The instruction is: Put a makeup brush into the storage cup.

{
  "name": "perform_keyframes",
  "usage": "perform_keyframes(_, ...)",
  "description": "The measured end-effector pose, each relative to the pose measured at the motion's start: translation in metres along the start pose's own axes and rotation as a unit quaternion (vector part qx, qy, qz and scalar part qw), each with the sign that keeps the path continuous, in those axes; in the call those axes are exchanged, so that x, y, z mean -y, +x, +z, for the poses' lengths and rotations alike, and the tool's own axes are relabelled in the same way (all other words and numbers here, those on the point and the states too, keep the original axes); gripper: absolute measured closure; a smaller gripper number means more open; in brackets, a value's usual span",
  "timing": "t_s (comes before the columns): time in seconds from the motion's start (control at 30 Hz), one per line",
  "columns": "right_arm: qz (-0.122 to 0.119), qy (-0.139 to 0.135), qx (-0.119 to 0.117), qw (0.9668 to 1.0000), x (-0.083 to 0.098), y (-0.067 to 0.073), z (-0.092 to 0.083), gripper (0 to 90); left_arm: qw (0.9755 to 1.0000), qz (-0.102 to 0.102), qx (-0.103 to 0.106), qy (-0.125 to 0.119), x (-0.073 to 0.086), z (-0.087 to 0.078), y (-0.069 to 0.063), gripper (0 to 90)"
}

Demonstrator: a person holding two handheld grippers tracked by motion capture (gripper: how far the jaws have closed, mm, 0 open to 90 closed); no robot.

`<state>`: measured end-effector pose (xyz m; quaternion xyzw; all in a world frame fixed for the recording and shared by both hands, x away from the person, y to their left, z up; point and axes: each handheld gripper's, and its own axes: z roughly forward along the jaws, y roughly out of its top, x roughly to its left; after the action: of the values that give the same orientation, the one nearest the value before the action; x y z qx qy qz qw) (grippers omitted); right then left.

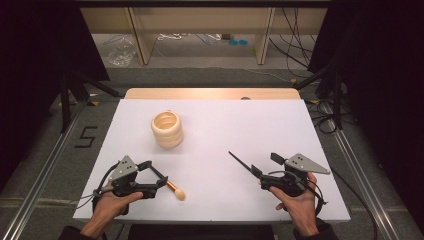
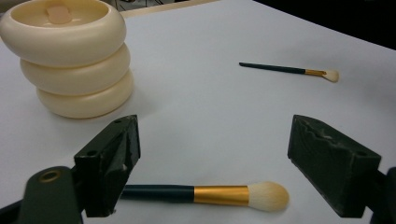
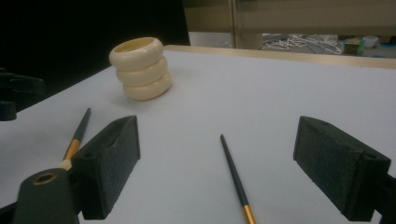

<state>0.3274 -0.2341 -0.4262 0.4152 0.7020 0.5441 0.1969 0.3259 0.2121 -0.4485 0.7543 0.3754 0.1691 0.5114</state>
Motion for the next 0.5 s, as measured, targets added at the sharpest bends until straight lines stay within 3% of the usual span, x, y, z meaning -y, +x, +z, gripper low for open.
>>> perform_keyframes(0.27, -0.003, -0.002, 0.007, 1.0, -0.0005, -0.0008, -0.0004, 16.2, 1.0, 0.0, -0.001, 0.001, 0.0, -0.0002, -0.0002, 17.0)
perform_keyframes(0.5, -0.008, 0.003, -0.002, 1.0, -0.0003, 0.0007, 0.002, 19.0, 1.0, 0.0, 0.003, 0.0, 0.0001, 0.0005, 0.0003, 17.0)
